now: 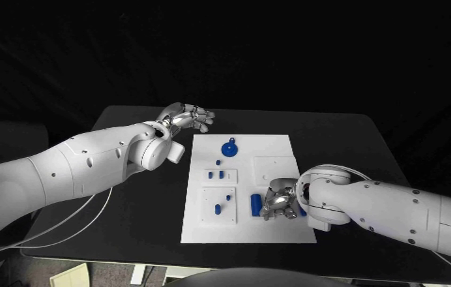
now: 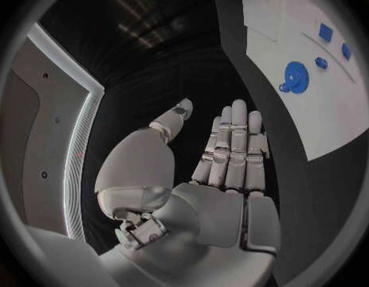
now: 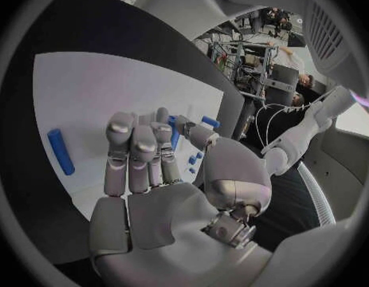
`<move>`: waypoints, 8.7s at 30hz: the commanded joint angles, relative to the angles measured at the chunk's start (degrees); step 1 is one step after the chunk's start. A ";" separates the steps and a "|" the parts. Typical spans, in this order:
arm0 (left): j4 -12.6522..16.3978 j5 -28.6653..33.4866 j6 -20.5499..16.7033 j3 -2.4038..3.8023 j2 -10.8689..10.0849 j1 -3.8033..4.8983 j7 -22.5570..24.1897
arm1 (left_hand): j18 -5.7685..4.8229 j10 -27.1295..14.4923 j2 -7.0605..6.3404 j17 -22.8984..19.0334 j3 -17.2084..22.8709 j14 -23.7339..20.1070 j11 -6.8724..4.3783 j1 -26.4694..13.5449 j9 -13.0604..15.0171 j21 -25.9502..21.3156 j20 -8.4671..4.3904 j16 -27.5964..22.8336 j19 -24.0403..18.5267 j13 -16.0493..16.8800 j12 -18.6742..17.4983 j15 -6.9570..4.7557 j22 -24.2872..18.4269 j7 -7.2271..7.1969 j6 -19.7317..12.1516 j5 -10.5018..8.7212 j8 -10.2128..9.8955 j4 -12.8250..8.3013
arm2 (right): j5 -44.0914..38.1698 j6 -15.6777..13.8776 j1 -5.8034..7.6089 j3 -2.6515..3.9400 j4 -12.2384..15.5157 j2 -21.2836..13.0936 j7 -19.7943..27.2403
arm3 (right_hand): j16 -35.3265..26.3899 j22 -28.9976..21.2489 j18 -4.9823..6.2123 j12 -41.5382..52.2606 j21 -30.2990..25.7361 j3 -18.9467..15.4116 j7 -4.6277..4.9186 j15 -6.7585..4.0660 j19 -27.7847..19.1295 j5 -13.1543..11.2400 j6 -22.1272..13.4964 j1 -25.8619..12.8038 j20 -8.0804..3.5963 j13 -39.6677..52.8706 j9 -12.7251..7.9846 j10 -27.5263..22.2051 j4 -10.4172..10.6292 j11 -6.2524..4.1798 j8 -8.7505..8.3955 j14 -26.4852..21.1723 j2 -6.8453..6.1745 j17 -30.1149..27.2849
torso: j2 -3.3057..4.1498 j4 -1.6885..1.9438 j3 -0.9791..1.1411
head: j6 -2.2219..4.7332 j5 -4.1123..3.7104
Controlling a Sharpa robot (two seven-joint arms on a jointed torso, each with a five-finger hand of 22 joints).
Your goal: Assemble the parts on the task board
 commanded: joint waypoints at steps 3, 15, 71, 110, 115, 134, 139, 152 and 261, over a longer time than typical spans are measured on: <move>0.09 0.28 0.52 0.04 0.12 0.04 0.32 | 0.21 -0.31 0.23 0.08 0.02 0.23 -0.04 -0.40 -0.02 -0.40 0.22 -0.37 0.35 -0.09 0.03 0.17 0.07 -0.09 -0.45 -0.12 0.20 0.43 | -0.87 -0.10 -0.03 0.00 0.05 0.12 0.02 | -0.05 0.86 1.64 -0.34 0.39 0.68 0.13 -0.31 -0.07 -0.27 0.47 -0.39 0.06 0.11 0.02 0.35 -0.10 0.08 -0.09 -0.04 0.43 0.10 | -0.02 0.00 0.01 | -0.06 -0.01; 0.11 0.28 0.52 0.04 0.08 0.04 0.32 | 0.21 -0.32 0.26 0.12 0.01 0.22 -0.04 -0.44 -0.02 -0.44 0.23 -0.41 0.35 -0.09 0.03 0.18 0.10 -0.09 -0.47 -0.12 0.21 0.49 | 0.88 0.30 -0.03 0.00 0.54 -1.08 1.38 | -0.04 0.89 1.64 -0.36 0.65 0.51 0.19 -0.24 0.04 -0.19 0.41 -1.56 0.20 0.25 0.09 0.44 -0.91 0.15 -0.04 0.03 -1.33 0.16 | -0.04 -0.01 0.02 | 0.07 0.01; 0.24 0.28 0.80 0.03 -0.09 0.04 0.17 | 0.21 -0.35 0.20 0.30 -0.04 0.18 -0.03 -0.52 0.00 -0.59 0.26 -0.57 0.32 -0.11 0.03 0.21 0.24 -0.10 -0.47 -0.12 0.28 0.56 | -16.78 -3.43 -1.45 0.96 -0.06 -10.11 -2.73 | -0.13 0.45 1.64 1.54 0.16 -10.78 0.02 -0.32 0.72 -0.27 -1.14 1.75 -0.09 2.05 5.17 1.43 -2.89 -0.01 1.71 0.43 -8.67 0.42 | -0.02 0.02 -0.01 | 0.69 -2.21; 0.24 0.28 0.93 0.03 -0.29 0.04 -0.07 | 0.22 -0.39 0.24 0.42 -0.05 0.17 -0.02 -0.61 0.00 -0.68 0.27 -0.66 0.32 -0.12 0.02 0.23 0.34 -0.09 -0.53 -0.12 0.30 0.69 | -7.05 -8.18 -3.75 0.07 0.11 -5.80 -1.68 | -0.20 0.59 1.64 1.18 0.26 -2.75 0.23 -0.13 0.76 -0.28 -1.33 4.89 0.39 2.24 6.35 1.64 -2.16 0.20 0.78 0.45 -6.57 0.21 | -0.06 0.01 0.00 | 0.01 -1.63; 0.27 0.28 0.93 0.03 -0.31 0.04 -0.05 | 0.22 -0.40 0.24 0.44 -0.05 0.18 -0.02 -0.60 0.00 -0.69 0.27 -0.67 0.32 -0.13 0.02 0.22 0.36 -0.09 -0.55 -0.12 0.30 0.69 | -5.04 -10.60 -3.73 0.15 1.40 -6.20 -0.96 | -0.15 0.67 1.64 1.24 0.45 -3.24 0.19 -0.13 0.93 -0.28 -1.18 4.09 0.36 2.31 6.48 1.68 -2.11 0.16 0.77 0.49 -6.51 0.21 | 0.00 0.00 0.05 | 0.01 -1.64; 0.35 0.22 1.03 0.03 -0.36 0.04 -0.16 | 0.23 -0.40 0.25 0.49 -0.03 0.18 -0.02 -0.56 0.00 -0.72 0.27 -0.70 0.32 -0.13 0.03 0.22 0.40 -0.09 -0.56 -0.12 0.31 0.69 | 4.98 -18.31 -3.32 0.87 3.22 -7.02 0.11 | -0.16 0.68 1.64 1.28 0.57 -3.54 0.06 -0.28 1.09 -0.10 -0.83 3.59 0.20 2.39 6.61 1.73 -2.44 0.02 0.78 0.50 -6.59 0.18 | -0.02 0.02 -0.02 | -0.09 -1.65; 0.37 0.22 1.12 0.03 -0.26 0.04 -0.17 | 0.23 -0.40 0.24 0.51 -0.02 0.18 -0.02 -0.54 0.00 -0.73 0.27 -0.72 0.32 -0.13 0.03 0.22 0.41 -0.09 -0.56 -0.12 0.31 0.68 | 4.82 -16.11 -3.32 0.87 2.85 -6.20 -0.50 | -0.18 0.68 1.64 1.27 0.58 -3.60 0.05 -0.30 1.12 -0.10 -0.80 3.49 0.17 2.39 6.61 1.73 -2.45 0.02 0.75 0.50 -6.62 0.16 | 0.00 0.01 -0.01 | -0.06 -1.59; 0.45 0.21 1.29 0.03 -0.30 0.04 -0.31 | 0.23 -0.41 0.22 0.56 -0.04 0.17 -0.02 -0.56 0.00 -0.77 0.28 -0.76 0.32 -0.13 0.03 0.23 0.45 -0.09 -0.58 -0.12 0.32 0.70 | 3.09 -13.04 -3.34 0.59 1.24 -4.25 -1.38 | -0.24 0.66 1.64 1.20 0.57 -3.87 0.04 -0.31 1.12 -0.12 -0.77 3.00 0.11 2.40 6.60 1.63 -2.39 0.01 0.63 0.50 -6.61 0.10 | -0.01 0.02 0.00 | -0.21 -1.55; 0.28 0.03 1.77 0.01 -0.37 0.05 -1.00 | 0.22 -0.46 0.20 0.88 -0.10 0.14 0.01 -0.76 0.01 -1.03 0.32 -1.02 0.34 -0.16 0.04 0.27 0.72 -0.07 -0.67 -0.14 0.40 0.97 | -1.27 -4.78 -3.40 0.50 -1.37 -2.88 -3.08 | -0.30 0.81 1.64 0.81 0.70 -2.19 -0.12 -0.34 0.60 0.90 0.66 4.70 0.23 3.18 7.84 1.80 -7.01 -0.14 -1.20 0.37 -2.81 -0.13 | -0.03 0.04 0.01 | -0.72 -1.33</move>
